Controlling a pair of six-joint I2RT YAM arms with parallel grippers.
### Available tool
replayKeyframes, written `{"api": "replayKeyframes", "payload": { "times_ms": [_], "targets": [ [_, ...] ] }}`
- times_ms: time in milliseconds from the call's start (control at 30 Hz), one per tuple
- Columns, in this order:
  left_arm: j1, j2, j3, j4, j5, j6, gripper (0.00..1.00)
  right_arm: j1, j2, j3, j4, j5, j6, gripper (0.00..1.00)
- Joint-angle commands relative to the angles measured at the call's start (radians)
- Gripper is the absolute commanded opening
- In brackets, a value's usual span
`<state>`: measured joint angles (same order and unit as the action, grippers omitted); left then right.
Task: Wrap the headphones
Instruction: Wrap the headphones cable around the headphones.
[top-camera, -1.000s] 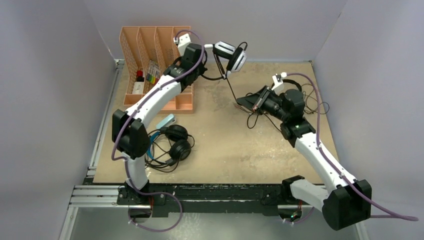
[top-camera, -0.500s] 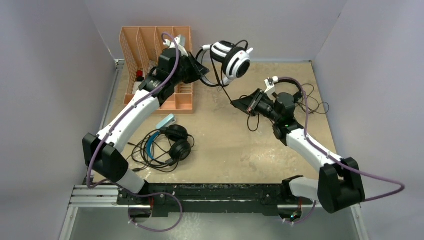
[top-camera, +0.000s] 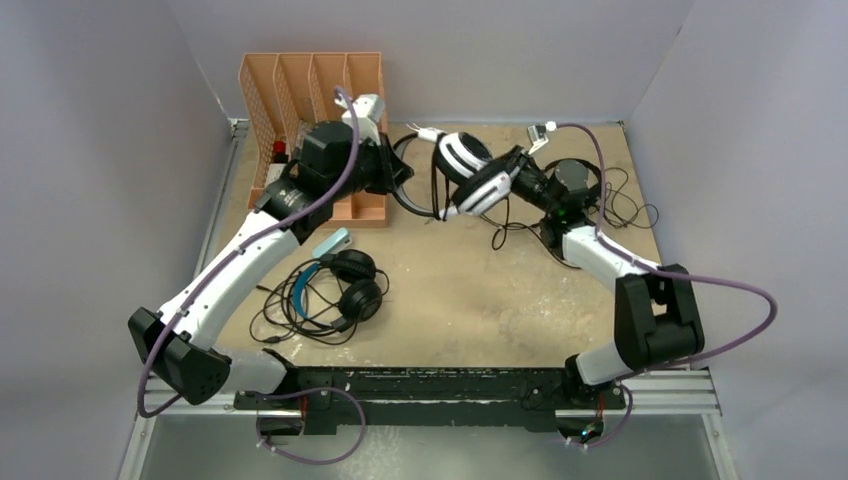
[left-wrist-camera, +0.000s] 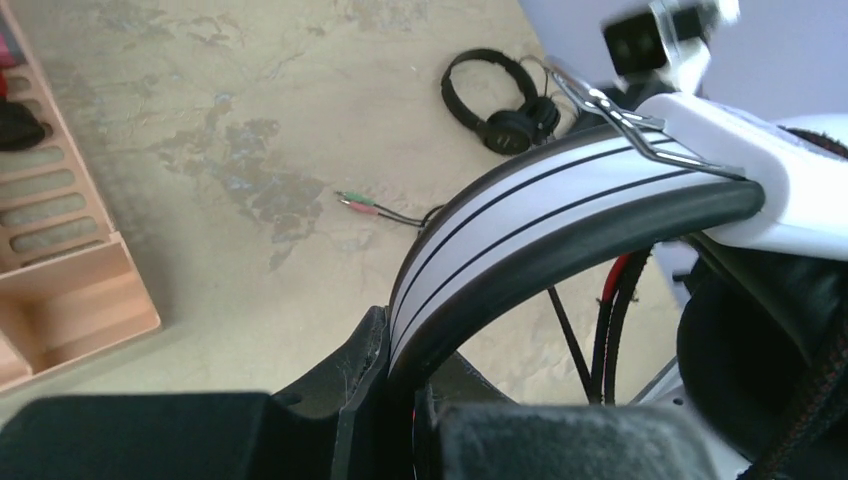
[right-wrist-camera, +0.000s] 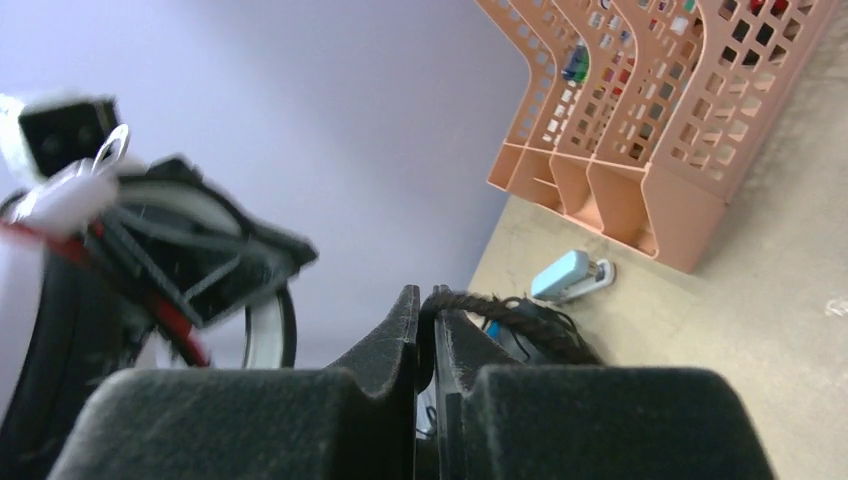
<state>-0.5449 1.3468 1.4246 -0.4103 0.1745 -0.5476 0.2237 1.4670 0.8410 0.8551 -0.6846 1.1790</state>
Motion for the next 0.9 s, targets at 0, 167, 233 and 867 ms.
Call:
{"api": "replayKeyframes", "payload": {
  "times_ms": [0, 167, 233, 867],
  "targets": [
    [-0.160, -0.112, 0.002, -0.039, 0.045, 0.128, 0.00, -0.043, 0.096, 0.058, 0.124, 0.139, 0.069, 0.09],
    [-0.186, -0.185, -0.118, 0.009, 0.007, 0.129, 0.00, -0.044, 0.162, 0.086, 0.194, 0.195, 0.160, 0.20],
    [-0.188, -0.204, -0.147, 0.009, 0.002, 0.127, 0.00, -0.046, 0.172, 0.125, 0.160, 0.204, 0.156, 0.27],
    [-0.295, -0.021, -0.199, -0.205, -0.556, 0.149, 0.00, -0.162, 0.270, 0.672, -0.075, -0.205, 0.038, 0.13]
  ]
}}
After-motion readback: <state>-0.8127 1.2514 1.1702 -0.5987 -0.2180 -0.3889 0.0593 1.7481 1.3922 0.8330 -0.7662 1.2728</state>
